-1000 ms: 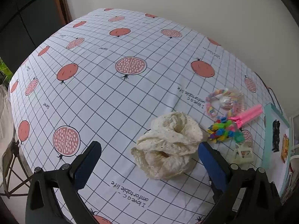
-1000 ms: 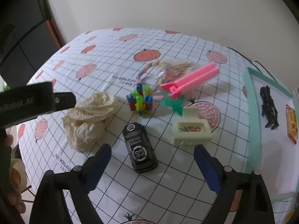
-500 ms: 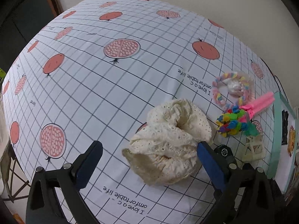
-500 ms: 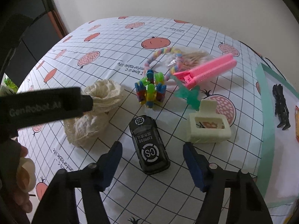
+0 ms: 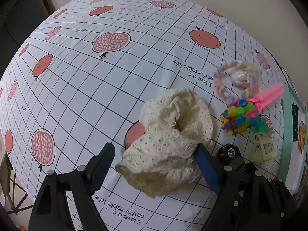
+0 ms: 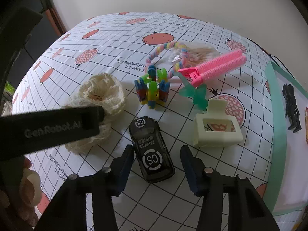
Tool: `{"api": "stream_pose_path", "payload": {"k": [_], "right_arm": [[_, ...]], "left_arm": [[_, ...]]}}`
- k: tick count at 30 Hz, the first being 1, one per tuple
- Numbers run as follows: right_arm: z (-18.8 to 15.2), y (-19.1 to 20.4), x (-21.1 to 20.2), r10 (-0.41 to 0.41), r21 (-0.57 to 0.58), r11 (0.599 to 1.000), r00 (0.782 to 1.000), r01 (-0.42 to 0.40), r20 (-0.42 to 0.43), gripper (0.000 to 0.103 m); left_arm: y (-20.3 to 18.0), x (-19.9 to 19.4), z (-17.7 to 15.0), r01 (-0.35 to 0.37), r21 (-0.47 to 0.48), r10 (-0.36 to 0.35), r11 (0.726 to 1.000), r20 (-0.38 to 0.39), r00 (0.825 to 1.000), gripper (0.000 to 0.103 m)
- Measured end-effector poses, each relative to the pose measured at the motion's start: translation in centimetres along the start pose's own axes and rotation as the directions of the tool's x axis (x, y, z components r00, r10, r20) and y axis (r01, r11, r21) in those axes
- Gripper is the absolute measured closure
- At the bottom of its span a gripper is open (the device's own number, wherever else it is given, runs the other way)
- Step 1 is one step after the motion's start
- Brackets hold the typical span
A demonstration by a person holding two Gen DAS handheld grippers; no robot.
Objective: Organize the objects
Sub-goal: 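Grasp the lace scrunchie with the left tool while the right tool grasps the black car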
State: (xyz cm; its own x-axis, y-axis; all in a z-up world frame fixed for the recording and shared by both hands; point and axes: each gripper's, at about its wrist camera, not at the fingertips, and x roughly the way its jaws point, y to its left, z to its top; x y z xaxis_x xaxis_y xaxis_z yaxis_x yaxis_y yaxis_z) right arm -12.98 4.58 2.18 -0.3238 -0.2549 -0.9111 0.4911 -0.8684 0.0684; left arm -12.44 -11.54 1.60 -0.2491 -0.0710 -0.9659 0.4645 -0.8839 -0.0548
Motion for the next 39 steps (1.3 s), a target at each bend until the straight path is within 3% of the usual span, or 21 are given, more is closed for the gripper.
{"api": "stream_pose_path", "payload": {"k": [4, 11, 30, 39], "right_arm": [[0.1, 0.0, -0.1, -0.001, -0.001, 1.0, 1.0, 0.001, -0.001, 0.052], [0.2, 0.0, 0.0, -0.001, -0.002, 1.0, 1.0, 0.001, -0.001, 0.053], [0.0, -0.8, 0.0, 0.032, 0.052, 0.998, 0.999, -0.032, 0.002, 0.065], [-0.1, -0.9, -0.3, 0.047, 0.066, 0.997, 0.999, -0.047, 0.012, 0.067]], "left_arm": [[-0.2, 0.3, -0.1, 0.002, 0.003, -0.002, 1.0, -0.006, 1.0, 0.019], [-0.5, 0.2, -0.1, 0.024, -0.003, -0.024, 1.0, -0.002, 1.0, 0.029], [-1.2, -0.9, -0.3, 0.053, -0.01, -0.053, 0.999, 0.024, 0.998, 0.074], [0.7, -1.7, 0.6, 0.047, -0.047, -0.043, 0.998, 0.078, 0.996, 0.082]]}}
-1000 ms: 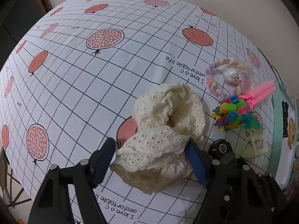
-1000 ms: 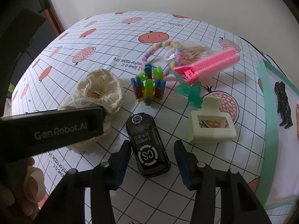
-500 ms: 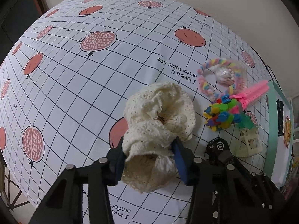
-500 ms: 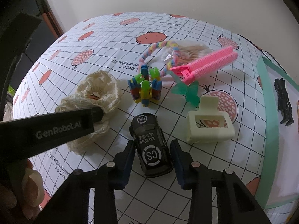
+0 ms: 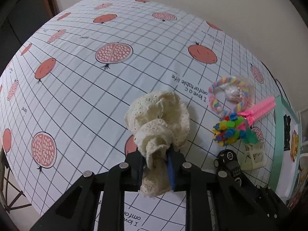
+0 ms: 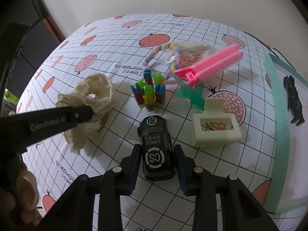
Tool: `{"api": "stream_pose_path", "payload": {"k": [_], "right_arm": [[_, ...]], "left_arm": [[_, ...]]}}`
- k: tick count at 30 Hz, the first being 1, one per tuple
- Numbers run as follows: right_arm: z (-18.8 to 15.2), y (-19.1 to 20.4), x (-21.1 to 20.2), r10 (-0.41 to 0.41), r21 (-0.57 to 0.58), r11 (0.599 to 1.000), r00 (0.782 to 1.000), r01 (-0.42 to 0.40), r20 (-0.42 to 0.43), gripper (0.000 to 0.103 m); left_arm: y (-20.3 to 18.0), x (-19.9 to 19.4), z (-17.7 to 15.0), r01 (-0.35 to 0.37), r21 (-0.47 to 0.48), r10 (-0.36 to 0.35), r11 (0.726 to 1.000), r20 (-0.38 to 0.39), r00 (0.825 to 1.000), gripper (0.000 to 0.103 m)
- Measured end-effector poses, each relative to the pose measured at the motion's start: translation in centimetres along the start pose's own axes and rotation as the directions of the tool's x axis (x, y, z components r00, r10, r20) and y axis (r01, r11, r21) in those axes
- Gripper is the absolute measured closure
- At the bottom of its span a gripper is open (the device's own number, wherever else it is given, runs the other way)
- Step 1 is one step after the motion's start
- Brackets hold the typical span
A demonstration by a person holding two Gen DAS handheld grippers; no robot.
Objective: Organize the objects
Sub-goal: 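Grasp the lace scrunchie with the left tool while the right tool grasps the black car, then carry the scrunchie and car into the teal box with both tools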
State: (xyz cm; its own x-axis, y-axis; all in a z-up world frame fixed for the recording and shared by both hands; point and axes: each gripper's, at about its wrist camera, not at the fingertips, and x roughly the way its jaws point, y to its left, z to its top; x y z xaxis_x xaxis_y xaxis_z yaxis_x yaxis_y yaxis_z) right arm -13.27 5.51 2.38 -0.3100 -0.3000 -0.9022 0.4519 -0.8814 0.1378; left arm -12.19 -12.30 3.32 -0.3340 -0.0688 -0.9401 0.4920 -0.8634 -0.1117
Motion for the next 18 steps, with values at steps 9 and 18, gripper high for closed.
{"api": "stream_pose_path", "payload": {"k": [9, 18], "right_arm": [[0.3, -0.1, -1.3, 0.012, 0.009, 1.0, 0.999, -0.012, 0.043, 0.067], [1.0, -0.4, -3.1, 0.019, 0.022, 1.0, 0.994, -0.021, 0.108, 0.067]], "left_arm": [[0.7, -1.9, 0.7, 0.002, -0.025, -0.001, 1.0, 0.061, 0.998, 0.082], [0.3, -3.3, 1.0, 0.005, -0.032, -0.001, 0.999, 0.111, 0.994, 0.082]]}}
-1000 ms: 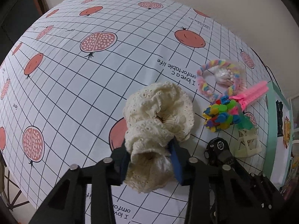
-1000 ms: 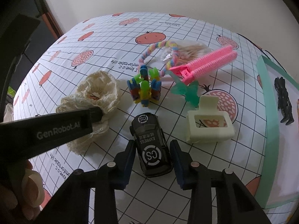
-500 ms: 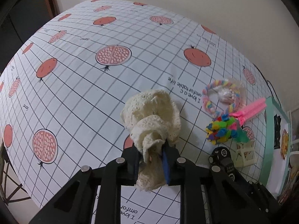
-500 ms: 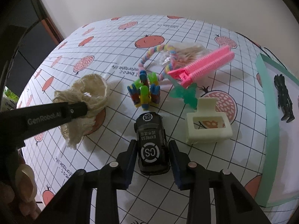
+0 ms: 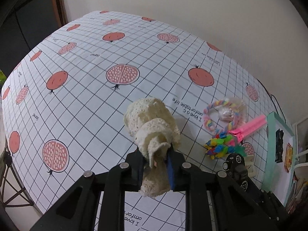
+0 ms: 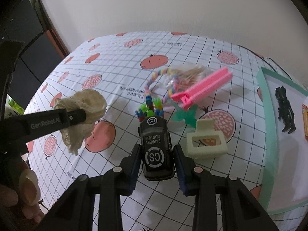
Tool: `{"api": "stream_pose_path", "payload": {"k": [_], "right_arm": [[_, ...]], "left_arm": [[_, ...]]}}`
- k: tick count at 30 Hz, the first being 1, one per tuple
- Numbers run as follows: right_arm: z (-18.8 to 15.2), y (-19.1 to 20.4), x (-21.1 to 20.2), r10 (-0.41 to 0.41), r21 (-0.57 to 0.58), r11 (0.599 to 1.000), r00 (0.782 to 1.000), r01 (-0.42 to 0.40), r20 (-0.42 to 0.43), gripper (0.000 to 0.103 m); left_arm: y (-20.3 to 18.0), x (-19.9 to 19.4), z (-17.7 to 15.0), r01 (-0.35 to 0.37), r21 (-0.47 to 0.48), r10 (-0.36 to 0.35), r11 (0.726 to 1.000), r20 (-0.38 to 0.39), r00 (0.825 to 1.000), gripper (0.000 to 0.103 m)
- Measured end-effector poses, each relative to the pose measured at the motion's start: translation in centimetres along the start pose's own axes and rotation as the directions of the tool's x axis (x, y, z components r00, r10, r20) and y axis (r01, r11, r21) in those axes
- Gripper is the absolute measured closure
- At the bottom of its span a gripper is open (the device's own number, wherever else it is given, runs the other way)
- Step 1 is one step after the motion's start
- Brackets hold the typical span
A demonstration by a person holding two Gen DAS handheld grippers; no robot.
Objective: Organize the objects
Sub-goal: 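Carry the scrunchie and car into the teal box with both tools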
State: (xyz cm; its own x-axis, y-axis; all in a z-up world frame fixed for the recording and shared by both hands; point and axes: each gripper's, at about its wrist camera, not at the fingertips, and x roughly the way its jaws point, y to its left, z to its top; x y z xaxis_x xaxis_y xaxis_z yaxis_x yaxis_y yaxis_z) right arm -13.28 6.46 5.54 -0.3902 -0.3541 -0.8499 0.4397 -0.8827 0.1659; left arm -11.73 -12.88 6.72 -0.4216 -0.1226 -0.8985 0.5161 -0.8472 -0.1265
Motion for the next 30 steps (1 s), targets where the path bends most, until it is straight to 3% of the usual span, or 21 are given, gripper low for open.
{"api": "stream_pose_path", "payload": {"k": [11, 16, 24, 30], "right_arm": [[0.9, -2.9, -2.0, -0.041, 0.075, 0.997, 0.997, 0.036, 0.065, 0.067], [1.2, -5.3, -3.4, -0.107, 0.117, 0.989, 0.99, 0.095, 0.096, 0.067], [0.8, -10.5, -5.3, -0.198, 0.239, 0.957, 0.973, 0.167, 0.116, 0.067], [-0.2, -14.5, -6.1, -0.256, 0.322, 0.923, 0.961, 0.209, 0.109, 0.067]], "left_arm": [[-2.6, -2.9, 0.4, 0.042, 0.034, -0.046, 0.999, 0.117, 0.992, 0.082], [-4.9, -4.2, 0.3, 0.075, 0.084, -0.088, 0.994, 0.161, 0.983, 0.082], [-10.3, -5.7, -0.9, 0.142, 0.201, -0.179, 0.969, 0.181, 0.967, 0.082], [-14.7, -6.2, -2.1, 0.18, 0.307, -0.244, 0.935, 0.187, 0.951, 0.082]]}}
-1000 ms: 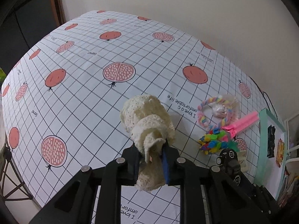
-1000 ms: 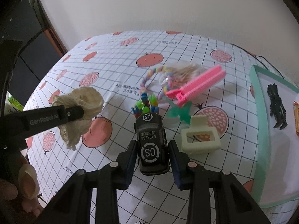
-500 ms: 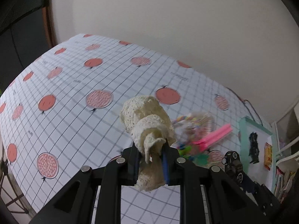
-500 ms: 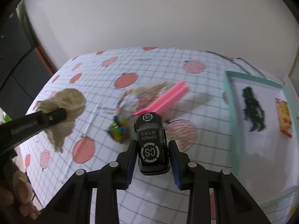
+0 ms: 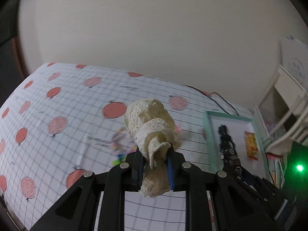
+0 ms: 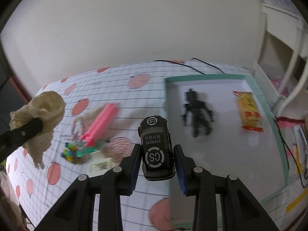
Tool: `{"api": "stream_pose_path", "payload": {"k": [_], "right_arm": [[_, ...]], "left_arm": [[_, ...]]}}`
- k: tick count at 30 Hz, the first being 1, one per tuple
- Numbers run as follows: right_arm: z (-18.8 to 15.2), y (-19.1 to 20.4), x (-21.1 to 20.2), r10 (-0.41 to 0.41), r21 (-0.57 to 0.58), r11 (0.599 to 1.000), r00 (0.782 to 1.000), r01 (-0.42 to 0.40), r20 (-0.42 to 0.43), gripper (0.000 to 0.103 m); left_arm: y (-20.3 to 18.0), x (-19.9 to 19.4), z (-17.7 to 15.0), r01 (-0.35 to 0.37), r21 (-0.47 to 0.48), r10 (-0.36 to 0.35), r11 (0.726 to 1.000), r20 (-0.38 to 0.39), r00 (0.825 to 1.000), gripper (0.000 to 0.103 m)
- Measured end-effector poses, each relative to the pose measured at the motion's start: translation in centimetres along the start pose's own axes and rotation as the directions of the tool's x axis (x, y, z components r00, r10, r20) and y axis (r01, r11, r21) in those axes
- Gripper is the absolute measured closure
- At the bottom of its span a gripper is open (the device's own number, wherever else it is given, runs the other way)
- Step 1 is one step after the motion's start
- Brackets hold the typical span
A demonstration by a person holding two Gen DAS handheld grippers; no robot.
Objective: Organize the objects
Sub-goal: 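Carry the scrunchie and car into the teal box with both tools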
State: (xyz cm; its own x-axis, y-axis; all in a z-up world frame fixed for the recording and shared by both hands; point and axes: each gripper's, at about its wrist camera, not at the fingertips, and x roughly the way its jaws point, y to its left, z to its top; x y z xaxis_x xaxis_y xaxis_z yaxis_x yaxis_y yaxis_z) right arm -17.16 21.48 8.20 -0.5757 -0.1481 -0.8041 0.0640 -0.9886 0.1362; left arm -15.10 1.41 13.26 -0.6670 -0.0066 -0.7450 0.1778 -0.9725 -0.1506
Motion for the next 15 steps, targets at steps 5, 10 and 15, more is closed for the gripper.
{"api": "stream_pose_path", "payload": {"k": [5, 10, 15], "right_arm": [[0.1, -3.3, 0.2, -0.079, 0.048, 0.996, 0.997, 0.078, 0.009, 0.067], [0.1, -6.6, 0.5, -0.123, 0.105, 0.987, 0.992, 0.12, 0.018, 0.067], [-0.3, -9.8, 1.0, -0.182, 0.177, 0.968, 0.983, 0.178, 0.008, 0.067]], "left_arm": [[-3.7, 1.0, -0.4, 0.081, 0.05, -0.08, 0.995, -0.019, 0.997, 0.082], [-6.8, 1.7, -0.9, 0.142, 0.102, -0.14, 0.985, -0.027, 0.99, 0.082], [-10.1, 3.1, -2.1, 0.226, 0.12, -0.219, 0.967, -0.067, 0.973, 0.082]]}}
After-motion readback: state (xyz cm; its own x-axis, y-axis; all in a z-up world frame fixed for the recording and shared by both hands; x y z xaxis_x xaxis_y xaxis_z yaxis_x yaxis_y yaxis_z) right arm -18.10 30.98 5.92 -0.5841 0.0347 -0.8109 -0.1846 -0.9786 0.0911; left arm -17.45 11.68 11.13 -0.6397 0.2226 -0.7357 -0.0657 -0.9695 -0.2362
